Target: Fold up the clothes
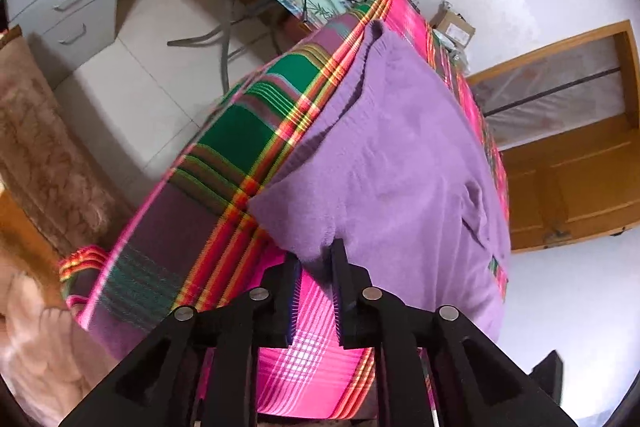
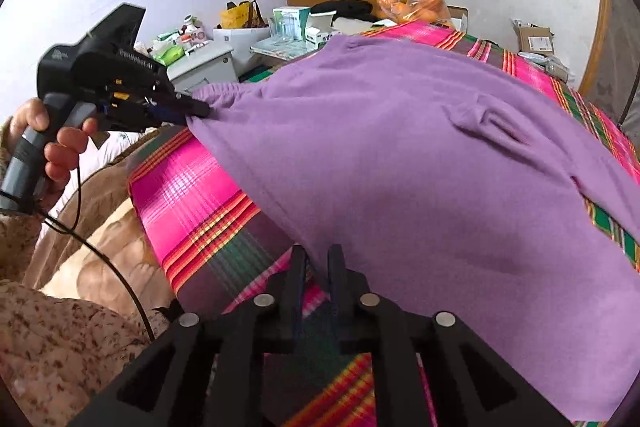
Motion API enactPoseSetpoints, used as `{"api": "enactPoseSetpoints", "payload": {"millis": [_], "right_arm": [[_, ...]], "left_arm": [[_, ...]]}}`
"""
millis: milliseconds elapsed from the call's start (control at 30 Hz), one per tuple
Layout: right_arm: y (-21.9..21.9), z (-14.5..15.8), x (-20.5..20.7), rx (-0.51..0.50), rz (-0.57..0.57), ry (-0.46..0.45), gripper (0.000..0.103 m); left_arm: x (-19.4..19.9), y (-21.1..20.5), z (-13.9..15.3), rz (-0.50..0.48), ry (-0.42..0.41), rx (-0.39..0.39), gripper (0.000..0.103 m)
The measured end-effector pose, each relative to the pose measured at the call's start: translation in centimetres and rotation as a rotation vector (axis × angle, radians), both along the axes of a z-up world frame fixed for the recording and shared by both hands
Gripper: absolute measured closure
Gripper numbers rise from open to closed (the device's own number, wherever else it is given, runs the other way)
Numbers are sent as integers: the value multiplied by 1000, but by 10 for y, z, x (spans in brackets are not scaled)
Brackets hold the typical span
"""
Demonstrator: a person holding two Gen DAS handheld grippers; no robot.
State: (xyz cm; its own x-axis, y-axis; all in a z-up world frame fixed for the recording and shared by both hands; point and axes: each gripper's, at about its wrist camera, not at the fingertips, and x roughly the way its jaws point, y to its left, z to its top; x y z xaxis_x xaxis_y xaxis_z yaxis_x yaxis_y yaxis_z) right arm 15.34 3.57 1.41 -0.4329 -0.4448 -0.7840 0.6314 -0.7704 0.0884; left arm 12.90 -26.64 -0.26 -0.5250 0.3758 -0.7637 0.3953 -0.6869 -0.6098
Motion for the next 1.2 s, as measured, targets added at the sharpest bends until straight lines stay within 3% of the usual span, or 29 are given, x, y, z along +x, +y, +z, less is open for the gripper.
{"api": "enactPoseSetpoints", "payload": {"millis": [67, 267, 400, 533, 633, 800, 1033, 1200], "right_arm": [[9, 8, -4, -16, -11, -2, 91], [35, 24, -30, -101, -72, -32, 87], [36, 11, -47, -103, -83, -87, 87], [24, -11, -49, -30, -58, -129, 87], [19, -19, -49, -43, -25, -175, 87], [29, 1, -65, -63, -30, -138, 87], [53, 38, -114, -128, -131, -56, 87], [60, 71, -154, -150, -156, 29, 87]], "left_arm": [[1, -4, 6, 13, -1, -23, 79], [10, -21, 21, 80, -6, -93, 77], [6, -30, 25, 143, 18, -55, 77], [-16, -14, 21, 96, -13, -66, 77], [-34, -2, 21, 57, -36, -75, 77], [-58, 2, 39, 28, -14, -119, 77], [-102, 15, 68, -65, 27, -210, 72], [-150, 21, 87, -128, 35, -367, 71]]}}
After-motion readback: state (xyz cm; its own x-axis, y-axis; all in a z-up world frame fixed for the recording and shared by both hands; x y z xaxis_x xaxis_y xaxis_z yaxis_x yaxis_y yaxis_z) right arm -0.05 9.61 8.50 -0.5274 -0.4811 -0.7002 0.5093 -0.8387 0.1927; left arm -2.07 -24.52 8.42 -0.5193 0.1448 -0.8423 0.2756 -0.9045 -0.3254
